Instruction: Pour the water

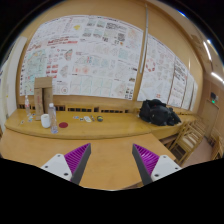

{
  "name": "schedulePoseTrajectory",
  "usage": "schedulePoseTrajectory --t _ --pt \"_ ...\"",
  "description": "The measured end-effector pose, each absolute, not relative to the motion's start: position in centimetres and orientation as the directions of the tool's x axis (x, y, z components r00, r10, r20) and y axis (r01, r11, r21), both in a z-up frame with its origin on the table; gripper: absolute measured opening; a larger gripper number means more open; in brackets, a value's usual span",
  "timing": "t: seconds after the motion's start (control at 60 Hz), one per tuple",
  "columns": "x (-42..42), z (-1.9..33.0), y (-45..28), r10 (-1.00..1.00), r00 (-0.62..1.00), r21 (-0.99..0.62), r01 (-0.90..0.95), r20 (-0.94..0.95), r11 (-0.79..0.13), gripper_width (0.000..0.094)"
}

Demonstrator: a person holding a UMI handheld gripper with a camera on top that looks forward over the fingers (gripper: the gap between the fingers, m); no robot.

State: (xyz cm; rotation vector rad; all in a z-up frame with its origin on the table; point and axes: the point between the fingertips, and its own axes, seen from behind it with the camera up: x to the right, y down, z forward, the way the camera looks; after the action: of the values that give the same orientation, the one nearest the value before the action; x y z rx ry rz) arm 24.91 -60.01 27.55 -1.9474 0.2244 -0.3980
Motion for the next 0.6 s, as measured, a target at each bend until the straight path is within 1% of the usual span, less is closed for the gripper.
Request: schedulePoseTrajectory --t 0.083,0.167,0.267,0.383,0.483,0.6 --pt "24.5 26.7 -60.1 -0.326 0.932 -0.911 0.008 0.156 -0.413 0.0850" --pt "23.9 24.5 -59.7 -0.318 0.935 -0.901 0.004 0.156 -0.433 0.0851" --pt "22.4 21.1 -59.0 -0.299 0.940 -0.888 0.010 0.165 -0.459 0.0858" --pt "18.9 15.6 -57.3 -0.258 0.952 -0.863 0.014 0.166 -0.505 0.0860" --pt "14.2 11.6 -54.0 -0.207 0.967 -0.849 0.015 0.146 -0.529 0.0854" --pt "7.9 8.5 -47.6 -0.157 0.982 -0.849 0.005 0.103 -0.529 0.0854"
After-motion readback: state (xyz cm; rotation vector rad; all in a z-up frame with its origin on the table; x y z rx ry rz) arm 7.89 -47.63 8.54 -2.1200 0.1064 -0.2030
